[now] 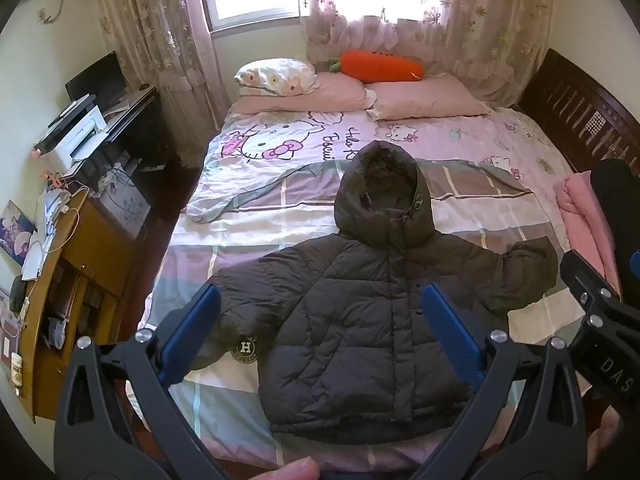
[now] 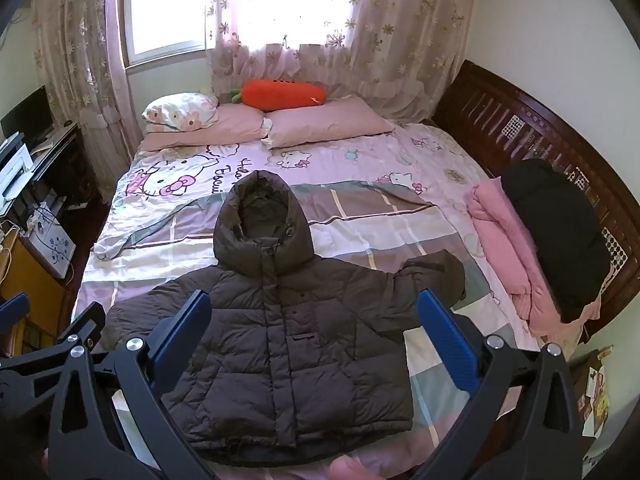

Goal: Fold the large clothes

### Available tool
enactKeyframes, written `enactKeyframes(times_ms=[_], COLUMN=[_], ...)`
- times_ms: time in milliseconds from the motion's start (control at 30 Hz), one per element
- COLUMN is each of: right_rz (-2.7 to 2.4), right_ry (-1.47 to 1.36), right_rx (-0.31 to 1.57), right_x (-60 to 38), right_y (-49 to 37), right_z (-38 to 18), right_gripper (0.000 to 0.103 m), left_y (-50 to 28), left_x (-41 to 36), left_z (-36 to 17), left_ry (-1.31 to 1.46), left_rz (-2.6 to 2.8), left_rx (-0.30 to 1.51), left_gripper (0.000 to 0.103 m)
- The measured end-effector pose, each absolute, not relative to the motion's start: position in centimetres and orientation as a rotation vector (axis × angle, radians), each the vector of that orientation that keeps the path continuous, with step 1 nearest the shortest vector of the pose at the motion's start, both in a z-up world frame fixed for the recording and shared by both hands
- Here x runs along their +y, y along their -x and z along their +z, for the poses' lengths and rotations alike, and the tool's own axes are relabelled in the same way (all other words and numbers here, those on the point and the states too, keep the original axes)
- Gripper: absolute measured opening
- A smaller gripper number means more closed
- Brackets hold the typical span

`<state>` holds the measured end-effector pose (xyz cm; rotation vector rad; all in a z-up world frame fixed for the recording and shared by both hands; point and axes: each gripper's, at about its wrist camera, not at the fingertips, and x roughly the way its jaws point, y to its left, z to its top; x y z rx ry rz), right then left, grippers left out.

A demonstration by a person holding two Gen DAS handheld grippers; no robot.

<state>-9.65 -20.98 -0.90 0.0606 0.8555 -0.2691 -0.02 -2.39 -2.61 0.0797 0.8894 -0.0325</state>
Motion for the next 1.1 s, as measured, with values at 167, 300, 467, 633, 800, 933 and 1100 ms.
enactKeyframes(times_ms=[167,300,467,633,800,933,1100], right_rz=[-0.266,-0.263,-0.264,-0.264,-0.253,-0.307,-0.31], right_ry=[-0.065,-0.07,-0.085,-0.121,-0.419,-0.771,-1.233], right_rx=[0.863,0.873,0.888,0.912,1.045,1.169,1.204], right_x=[-21.4,-22.1,-22.6,-24.3,-31.4,-39.9,-50.3], right_y=[9.6,9.4,9.0,8.4,7.5,8.7,11.7], right_z=[-1.2,-1.7,-2.3,-3.2,-8.4,-15.7,-27.3], right_gripper=[0.102,0.102,0.102,0.102,0.102,0.102,0.101], left_y=[-0.3,-0.5,-1.7,-2.6,-4.2,-5.6,-8.1], left_x=[-3.0,-3.6,-4.1,-5.1,-7.6,-10.5,-15.1], left_z=[-2.7,-2.8,-3.1,-4.1,-7.2,-12.7,-18.8], left_ry=[-0.083,-0.09,-0.108,-0.118,-0.09,-0.069,-0.067], left_rz=[-0.034,-0.034,-0.039,-0.082,-0.19,-0.244,-0.187], left_rx=[0.903,0.918,0.938,0.984,1.087,1.231,1.331], left_gripper=[0.101,0.101,0.101,0.101,0.101,0.101,0.101])
